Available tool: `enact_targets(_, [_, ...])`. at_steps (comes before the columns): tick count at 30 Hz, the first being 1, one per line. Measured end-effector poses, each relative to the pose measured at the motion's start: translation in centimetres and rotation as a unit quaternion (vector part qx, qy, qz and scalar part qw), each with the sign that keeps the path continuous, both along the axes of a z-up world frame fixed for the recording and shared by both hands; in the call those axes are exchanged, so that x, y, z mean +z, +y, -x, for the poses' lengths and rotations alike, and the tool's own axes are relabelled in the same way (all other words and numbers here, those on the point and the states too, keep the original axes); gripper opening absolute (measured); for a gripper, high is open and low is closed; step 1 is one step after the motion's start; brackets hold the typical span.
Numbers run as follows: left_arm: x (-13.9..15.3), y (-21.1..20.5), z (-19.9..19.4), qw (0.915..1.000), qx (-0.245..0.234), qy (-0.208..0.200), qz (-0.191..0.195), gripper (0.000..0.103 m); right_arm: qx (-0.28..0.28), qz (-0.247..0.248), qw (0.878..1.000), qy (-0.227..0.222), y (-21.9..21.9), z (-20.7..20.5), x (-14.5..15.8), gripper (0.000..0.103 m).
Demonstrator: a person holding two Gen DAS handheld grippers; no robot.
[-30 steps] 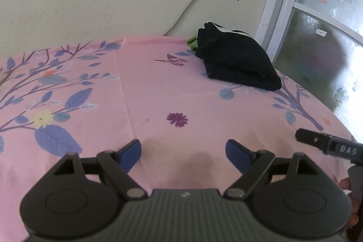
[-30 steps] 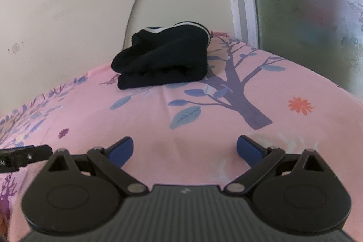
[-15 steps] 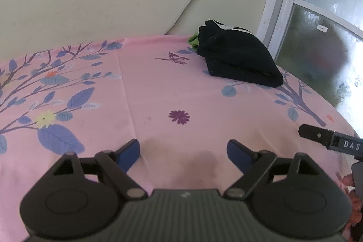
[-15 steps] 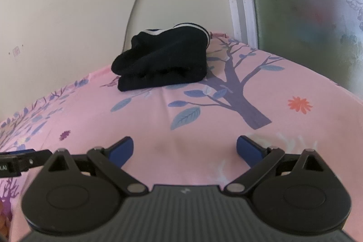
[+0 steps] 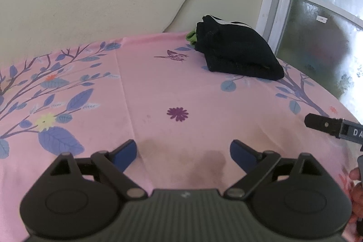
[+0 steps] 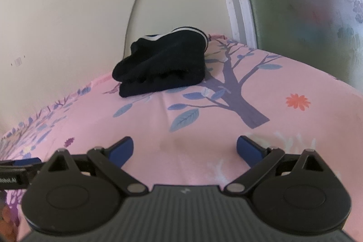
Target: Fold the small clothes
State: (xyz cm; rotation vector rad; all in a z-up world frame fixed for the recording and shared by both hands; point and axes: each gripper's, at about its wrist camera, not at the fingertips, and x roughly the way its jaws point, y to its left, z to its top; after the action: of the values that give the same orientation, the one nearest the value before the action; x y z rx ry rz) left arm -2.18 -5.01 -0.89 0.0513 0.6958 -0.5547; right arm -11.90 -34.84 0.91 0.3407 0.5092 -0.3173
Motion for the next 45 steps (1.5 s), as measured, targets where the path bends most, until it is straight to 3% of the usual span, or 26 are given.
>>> enact_targets(10, [-0.2, -0.6, 0.0, 0.9992, 0.018, -0.004, -0.035, 0.100, 0.000, -0.001, 1.000, 0.004, 1.0, 0.4, 0.2, 0.093])
enact_targets(14, [-0.2, -0.8, 0.0, 0.9988, 0.020, -0.004, -0.046, 0.103, 0.018, -0.018, 1.000, -0.009, 2.8, 1.1, 0.2, 0.093])
enact_targets(19, [-0.4, -1.5, -0.1, 0.9969, 0.032, -0.008, -0.072, 0.103, 0.039, -0.004, 0.999, -0.006, 4.1, 1.1, 0.3, 0.093])
enact_targets(23, [-0.4, -1.8, -0.3, 0.9969, 0.031, -0.006, -0.073, 0.103, 0.037, -0.030, 0.999, -0.016, 3.4, 1.4, 0.2, 0.093])
enact_targets(35, [-0.5, -3.3, -1.6, 0.9975, 0.016, -0.007, -0.069, 0.103, 0.040, -0.041, 0.998, -0.025, 3.2, 1.7, 0.1, 0.093])
enact_targets(45, [0.0, -2.7, -0.2, 0.9952, 0.011, -0.027, -0.094, 0.103, 0.036, -0.044, 0.998, -0.028, 3.1, 1.9, 0.1, 0.093])
